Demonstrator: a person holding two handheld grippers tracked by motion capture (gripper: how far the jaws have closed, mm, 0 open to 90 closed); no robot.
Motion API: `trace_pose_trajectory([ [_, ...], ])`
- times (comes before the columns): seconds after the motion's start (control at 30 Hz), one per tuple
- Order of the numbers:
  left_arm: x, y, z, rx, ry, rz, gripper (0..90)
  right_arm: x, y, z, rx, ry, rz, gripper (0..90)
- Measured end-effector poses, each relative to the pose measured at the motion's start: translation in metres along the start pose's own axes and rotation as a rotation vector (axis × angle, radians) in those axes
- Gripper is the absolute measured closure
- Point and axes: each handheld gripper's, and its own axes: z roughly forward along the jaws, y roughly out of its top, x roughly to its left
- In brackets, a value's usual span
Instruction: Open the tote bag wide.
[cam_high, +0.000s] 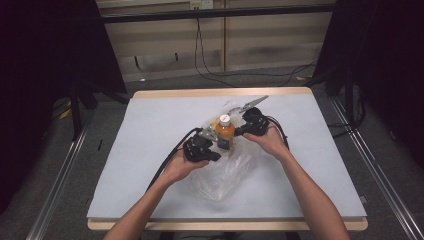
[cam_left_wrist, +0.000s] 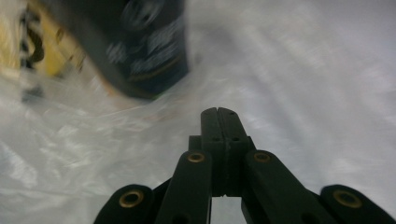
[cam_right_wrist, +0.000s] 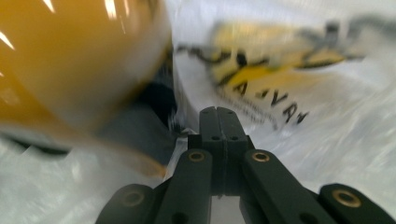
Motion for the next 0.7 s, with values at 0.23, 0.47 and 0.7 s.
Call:
trace_pose_trajectory([
  [0.23, 0.016, -0.025, 0.013, 0.044, 0.018, -0.054, 90.0, 0.001, -0.034, 0.008, 0.038, -0.009, 0.021, 90.0],
  [0.47, 0.036, -0.040, 0.000, 0.039, 0.090, -0.084, 90.0, -0.004, -0.054, -0.002, 0.026, -0.016, 0.032, 90.0],
  [0.7, 0.053, -0.058, -0.013, 0.032, 0.109, -0.120, 90.0, -0.007, -0.064, -0.017, 0.053, -0.048, 0.003, 90.0],
])
